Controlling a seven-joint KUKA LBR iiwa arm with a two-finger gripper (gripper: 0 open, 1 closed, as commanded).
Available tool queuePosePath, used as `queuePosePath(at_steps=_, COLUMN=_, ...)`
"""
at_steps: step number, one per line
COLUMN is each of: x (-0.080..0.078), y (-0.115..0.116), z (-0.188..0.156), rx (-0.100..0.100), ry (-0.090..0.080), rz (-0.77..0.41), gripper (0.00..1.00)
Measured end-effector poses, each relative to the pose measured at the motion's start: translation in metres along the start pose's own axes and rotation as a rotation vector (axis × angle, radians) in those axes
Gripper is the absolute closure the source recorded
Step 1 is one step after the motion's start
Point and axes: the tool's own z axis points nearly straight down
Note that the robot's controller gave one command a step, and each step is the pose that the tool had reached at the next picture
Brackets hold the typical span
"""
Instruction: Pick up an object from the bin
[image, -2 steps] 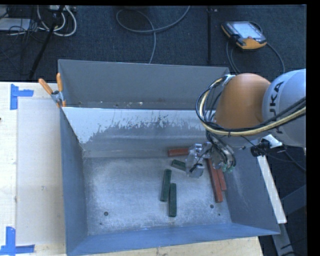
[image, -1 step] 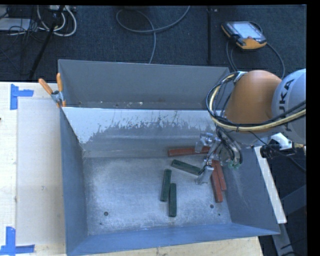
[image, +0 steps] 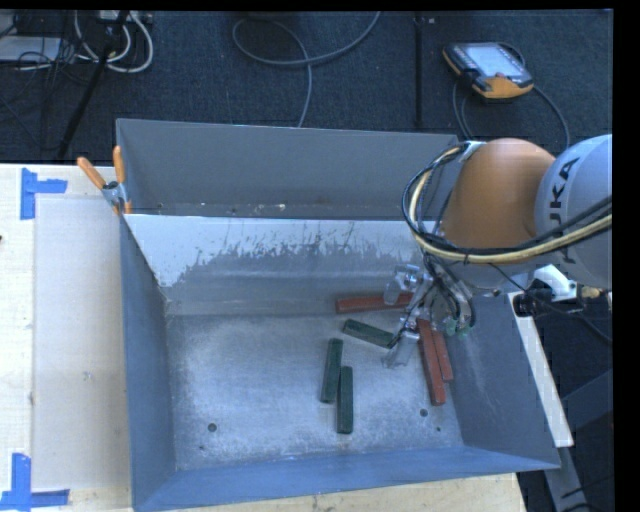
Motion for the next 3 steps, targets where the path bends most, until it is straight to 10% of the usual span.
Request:
queuePosePath(at_steps=1, x=-0.039, y=-0.009, z=0.046, rx=-0.001, ry=-0.011, rz=-0.024, gripper=0.0)
queuePosePath(at_steps=2, x=-0.038, y=-0.019, z=0.108, rx=0.001, ry=0.001, rz=0.081, gripper=1.0)
queuePosePath(at_steps=3, x=-0.038, y=-0.018, z=0.108, rx=0.001, ry=0.001, rz=0.08, gripper=1.0)
